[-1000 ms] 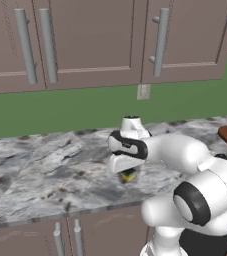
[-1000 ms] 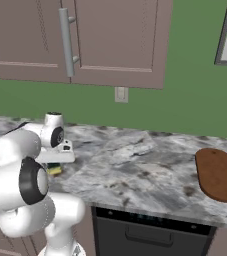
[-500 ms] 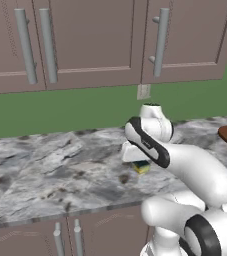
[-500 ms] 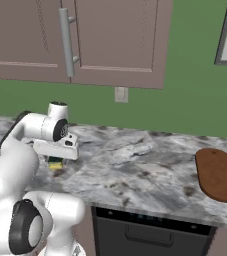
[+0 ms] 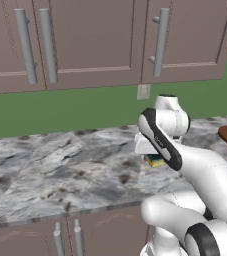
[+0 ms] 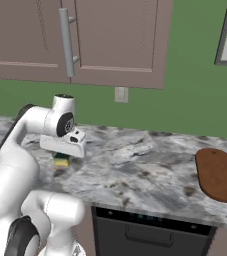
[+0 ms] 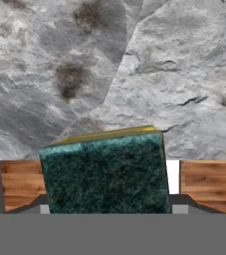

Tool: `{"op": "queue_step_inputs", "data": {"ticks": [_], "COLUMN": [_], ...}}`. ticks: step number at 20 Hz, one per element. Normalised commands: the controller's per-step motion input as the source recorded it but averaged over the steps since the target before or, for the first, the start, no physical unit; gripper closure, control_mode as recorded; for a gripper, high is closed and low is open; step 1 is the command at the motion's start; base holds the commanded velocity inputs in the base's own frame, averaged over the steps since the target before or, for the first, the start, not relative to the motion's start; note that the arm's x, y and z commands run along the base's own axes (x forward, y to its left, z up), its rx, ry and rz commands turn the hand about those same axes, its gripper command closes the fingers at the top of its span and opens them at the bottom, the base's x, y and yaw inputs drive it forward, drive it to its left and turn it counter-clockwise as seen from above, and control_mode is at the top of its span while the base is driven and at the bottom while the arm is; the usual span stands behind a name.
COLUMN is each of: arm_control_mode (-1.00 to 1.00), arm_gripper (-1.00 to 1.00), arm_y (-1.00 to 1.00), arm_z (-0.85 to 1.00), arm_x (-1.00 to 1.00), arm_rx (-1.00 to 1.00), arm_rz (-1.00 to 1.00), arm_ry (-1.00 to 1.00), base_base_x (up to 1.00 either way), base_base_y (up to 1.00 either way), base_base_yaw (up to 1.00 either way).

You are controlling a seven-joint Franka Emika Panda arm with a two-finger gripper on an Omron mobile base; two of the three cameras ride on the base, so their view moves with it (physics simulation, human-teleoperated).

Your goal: Pick up the sponge from the counter and clean the cutting board by briefly scrubbing or pressing down on the cutting board. Once finished, release the sponge.

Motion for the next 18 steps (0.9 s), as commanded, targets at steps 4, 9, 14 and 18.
{"op": "queue_step_inputs", "data": {"ticks": [4, 9, 14, 18], "arm_control_mode": [-1.00, -1.00, -1.00, -1.00], "arm_gripper": [1.00, 1.00, 1.00, 1.00], "arm_y": [-0.40, -0.23, -0.05, 0.00], "arm_z": [0.10, 0.03, 0.05, 0.15], "arm_x": [-0.78, -0.37, -0.32, -0.14], "arm_rx": [0.00, 0.00, -0.04, -0.07], "arm_rz": [-0.19, -0.07, -0.06, -0.05], "arm_ry": [0.02, 0.01, 0.00, -0.06], "base_base_x": [0.00, 0.00, 0.00, 0.00], "base_base_y": [0.00, 0.00, 0.00, 0.00], "base_base_yaw": [0.00, 0.00, 0.00, 0.00]}}
